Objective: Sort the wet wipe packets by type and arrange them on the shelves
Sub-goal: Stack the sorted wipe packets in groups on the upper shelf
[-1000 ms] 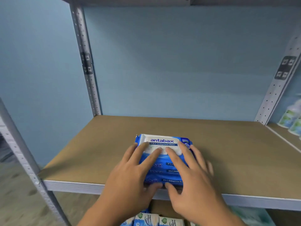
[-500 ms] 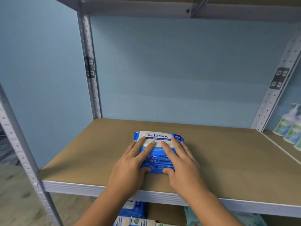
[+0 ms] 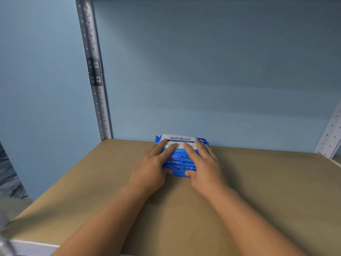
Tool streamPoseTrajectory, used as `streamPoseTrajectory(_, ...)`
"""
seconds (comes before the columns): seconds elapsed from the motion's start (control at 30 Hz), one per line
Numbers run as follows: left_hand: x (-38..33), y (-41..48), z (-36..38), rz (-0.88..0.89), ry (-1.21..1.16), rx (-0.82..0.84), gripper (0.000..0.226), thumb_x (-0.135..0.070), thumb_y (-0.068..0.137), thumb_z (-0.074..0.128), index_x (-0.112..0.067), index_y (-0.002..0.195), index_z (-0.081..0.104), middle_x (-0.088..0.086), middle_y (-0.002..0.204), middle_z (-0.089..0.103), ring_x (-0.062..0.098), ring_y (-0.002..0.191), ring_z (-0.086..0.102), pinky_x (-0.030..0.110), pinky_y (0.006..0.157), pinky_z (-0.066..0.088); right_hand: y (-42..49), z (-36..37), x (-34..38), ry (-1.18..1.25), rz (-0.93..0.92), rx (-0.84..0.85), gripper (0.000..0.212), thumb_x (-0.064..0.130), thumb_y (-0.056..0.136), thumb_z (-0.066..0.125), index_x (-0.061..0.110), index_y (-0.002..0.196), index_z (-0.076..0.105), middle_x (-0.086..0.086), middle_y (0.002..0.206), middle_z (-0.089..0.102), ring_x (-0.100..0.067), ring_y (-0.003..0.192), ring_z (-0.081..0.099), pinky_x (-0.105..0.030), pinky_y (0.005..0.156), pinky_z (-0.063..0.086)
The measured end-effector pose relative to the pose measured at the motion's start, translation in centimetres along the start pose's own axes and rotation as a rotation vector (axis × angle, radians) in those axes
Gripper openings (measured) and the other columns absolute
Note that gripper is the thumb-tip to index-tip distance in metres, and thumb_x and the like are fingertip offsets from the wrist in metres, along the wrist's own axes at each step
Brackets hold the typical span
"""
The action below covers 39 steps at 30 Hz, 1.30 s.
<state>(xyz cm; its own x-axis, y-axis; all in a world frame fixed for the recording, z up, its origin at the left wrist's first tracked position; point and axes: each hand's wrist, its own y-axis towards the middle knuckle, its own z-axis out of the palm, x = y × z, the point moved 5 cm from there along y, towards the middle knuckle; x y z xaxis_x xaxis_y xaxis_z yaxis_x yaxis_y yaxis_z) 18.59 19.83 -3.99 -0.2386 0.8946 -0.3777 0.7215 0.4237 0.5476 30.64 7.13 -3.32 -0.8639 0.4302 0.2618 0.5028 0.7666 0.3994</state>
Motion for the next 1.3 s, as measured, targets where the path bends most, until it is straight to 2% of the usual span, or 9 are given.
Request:
streamPoseTrajectory(0.2, 2.3, 3.9, 1.5, -0.002, 0.024, -0.007, 0.081, -0.015, 0.083, 0.076, -0.037, 0.152, 0.039, -0.008, 0.164, 0.025, 0.016, 0.145, 0.03, 0.035, 0.112, 0.037, 4.3, 1.7, -1.1, -0.01, 0.016, -0.01, 0.088, 0.034, 0.088, 0.074, 0.042, 0.157, 0.02, 0.009, 0.168, 0.007, -0.021, 0.153, 0.01, -0.032, 0.12, 0.023)
streamPoseTrajectory(0.5, 4.2, 6.1, 2.8, 0.028, 0.001, -0.026, 0.082, -0.014, 0.083, 0.076, -0.035, 0.153, 0.037, -0.007, 0.165, 0.023, 0.013, 0.147, 0.023, 0.033, 0.116, 0.029, 6.7, 3.7, -2.4, 0.044, 0.024, -0.036, 0.097, 0.023, 0.079, 0.071, 0.042, 0.157, 0.017, 0.013, 0.167, 0.004, -0.022, 0.154, 0.003, -0.039, 0.123, 0.02)
streamPoseTrajectory(0.57, 4.6, 6.2, 2.8, 0.052, -0.019, -0.005, 0.084, -0.016, 0.085, 0.075, -0.037, 0.155, 0.034, -0.009, 0.165, 0.021, 0.013, 0.151, 0.018, 0.033, 0.119, 0.028, 6.7, 3.2, -2.9, 0.088, 0.033, -0.1, 0.1, 0.02, 0.069, 0.066, 0.038, 0.157, 0.022, 0.012, 0.165, 0.015, -0.022, 0.151, 0.013, -0.042, 0.121, 0.026)
streamPoseTrajectory(0.67, 5.2, 6.1, 2.1, 0.04, -0.109, -0.002, 0.082, -0.012, 0.084, 0.069, -0.037, 0.154, 0.035, -0.012, 0.164, 0.021, 0.009, 0.151, 0.021, 0.031, 0.119, 0.03, 6.5, 2.1, -4.3, 0.166, 0.146, -0.209, 0.094, 0.024, 0.063, 0.069, 0.037, 0.15, 0.038, 0.01, 0.148, 0.034, -0.024, 0.132, 0.032, -0.039, 0.112, 0.036)
streamPoseTrajectory(0.73, 5.6, 6.1, 1.3, 0.021, -0.129, -0.048, 0.075, -0.015, 0.081, 0.072, -0.037, 0.147, 0.045, -0.014, 0.158, 0.029, 0.011, 0.142, 0.037, 0.033, 0.11, 0.042, 6.4, 1.9, -4.8, 0.149, 0.206, -0.217, 0.086, 0.027, 0.062, 0.074, 0.04, 0.141, 0.042, 0.009, 0.137, 0.035, -0.024, 0.119, 0.035, -0.041, 0.105, 0.04)
streamPoseTrajectory(0.8, 6.0, 6.0, 0.7, -0.02, -0.114, -0.086, 0.067, -0.021, 0.078, 0.078, -0.037, 0.138, 0.051, -0.013, 0.142, 0.035, 0.012, 0.12, 0.05, 0.035, 0.093, 0.053, 6.3, 1.9, -4.7, 0.157, 0.23, -0.218, 0.079, 0.024, 0.06, 0.073, 0.042, 0.131, 0.04, 0.009, 0.128, 0.032, -0.024, 0.111, 0.034, -0.041, 0.1, 0.042)
streamPoseTrajectory(0.9, 6.6, 6.0, 0.5, -0.08, -0.105, -0.091, 0.061, -0.031, 0.077, 0.081, -0.041, 0.128, 0.049, -0.016, 0.121, 0.041, 0.01, 0.098, 0.056, 0.036, 0.081, 0.055, 6.2, 2.1, -4.6, 0.211, 0.246, -0.189, 0.075, 0.02, 0.061, 0.069, 0.041, 0.125, 0.037, 0.006, 0.12, 0.026, -0.023, 0.108, 0.033, -0.039, 0.098, 0.043)
streamPoseTrajectory(1.0, 6.8, 6.0, 0.6, -0.1, -0.098, -0.068, 0.057, -0.037, 0.08, 0.079, -0.046, 0.124, 0.044, -0.019, 0.115, 0.046, 0.004, 0.093, 0.058, 0.033, 0.078, 0.054, 6.2, 2.3, -4.6, 0.265, 0.237, -0.195, 0.071, 0.015, 0.065, 0.068, 0.04, 0.126, 0.04, 0.004, 0.118, 0.025, -0.023, 0.108, 0.033, -0.036, 0.095, 0.046)
streamPoseTrajectory(1.3, 6.8, 6.1, 1.1, -0.135, -0.047, -0.06, 0.056, -0.038, 0.083, 0.076, -0.047, 0.126, 0.04, -0.015, 0.113, 0.047, 0.011, 0.089, 0.058, 0.039, 0.076, 0.056, 6.5, 2.5, -4.9, 0.293, 0.201, -0.277, 0.07, 0.009, 0.068, 0.07, 0.038, 0.128, 0.047, 0.005, 0.115, 0.026, -0.023, 0.108, 0.045, -0.034, 0.092, 0.049)
